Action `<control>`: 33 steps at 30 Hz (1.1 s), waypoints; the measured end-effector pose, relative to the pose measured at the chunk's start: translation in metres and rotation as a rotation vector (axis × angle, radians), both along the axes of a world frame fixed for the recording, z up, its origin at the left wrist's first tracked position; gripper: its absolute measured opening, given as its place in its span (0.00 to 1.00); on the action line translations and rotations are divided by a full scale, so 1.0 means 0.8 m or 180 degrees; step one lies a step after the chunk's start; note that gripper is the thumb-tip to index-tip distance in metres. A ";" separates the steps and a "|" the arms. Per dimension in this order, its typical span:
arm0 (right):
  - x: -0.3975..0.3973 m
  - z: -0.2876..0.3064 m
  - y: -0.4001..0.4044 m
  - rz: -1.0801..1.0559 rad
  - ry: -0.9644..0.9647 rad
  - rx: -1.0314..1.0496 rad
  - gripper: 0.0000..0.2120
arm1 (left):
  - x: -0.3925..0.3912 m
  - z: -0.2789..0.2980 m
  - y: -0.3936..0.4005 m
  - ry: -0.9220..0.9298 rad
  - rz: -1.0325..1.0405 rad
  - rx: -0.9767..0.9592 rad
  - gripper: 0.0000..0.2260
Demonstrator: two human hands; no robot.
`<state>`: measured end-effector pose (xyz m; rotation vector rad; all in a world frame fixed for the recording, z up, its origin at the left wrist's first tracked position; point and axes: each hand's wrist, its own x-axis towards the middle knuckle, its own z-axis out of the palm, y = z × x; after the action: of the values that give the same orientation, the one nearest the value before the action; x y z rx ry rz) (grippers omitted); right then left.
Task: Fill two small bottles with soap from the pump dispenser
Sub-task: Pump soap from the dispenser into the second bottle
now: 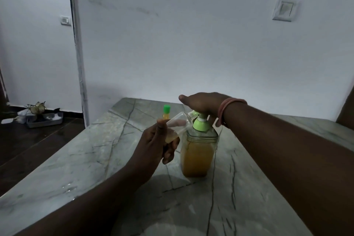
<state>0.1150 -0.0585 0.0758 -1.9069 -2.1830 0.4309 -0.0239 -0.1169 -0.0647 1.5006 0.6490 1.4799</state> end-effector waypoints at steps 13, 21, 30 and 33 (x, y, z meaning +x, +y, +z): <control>0.001 0.002 0.000 0.0129 -0.0023 0.0043 0.30 | 0.002 0.001 0.000 0.0003 -0.0036 0.0043 0.38; 0.005 -0.021 0.011 0.0163 0.0460 0.0273 0.26 | -0.002 -0.003 0.006 -0.0029 0.0031 0.0098 0.38; 0.005 -0.005 0.009 0.0233 0.0261 0.0432 0.31 | 0.000 0.001 0.004 -0.0006 0.0000 0.0101 0.36; 0.007 -0.018 0.010 0.0197 0.0512 0.0323 0.28 | -0.002 -0.002 0.007 -0.0053 0.0043 0.0096 0.36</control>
<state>0.1205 -0.0506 0.0613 -1.6949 -2.1217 0.4580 -0.0258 -0.1115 -0.0659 1.5080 0.6304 1.5172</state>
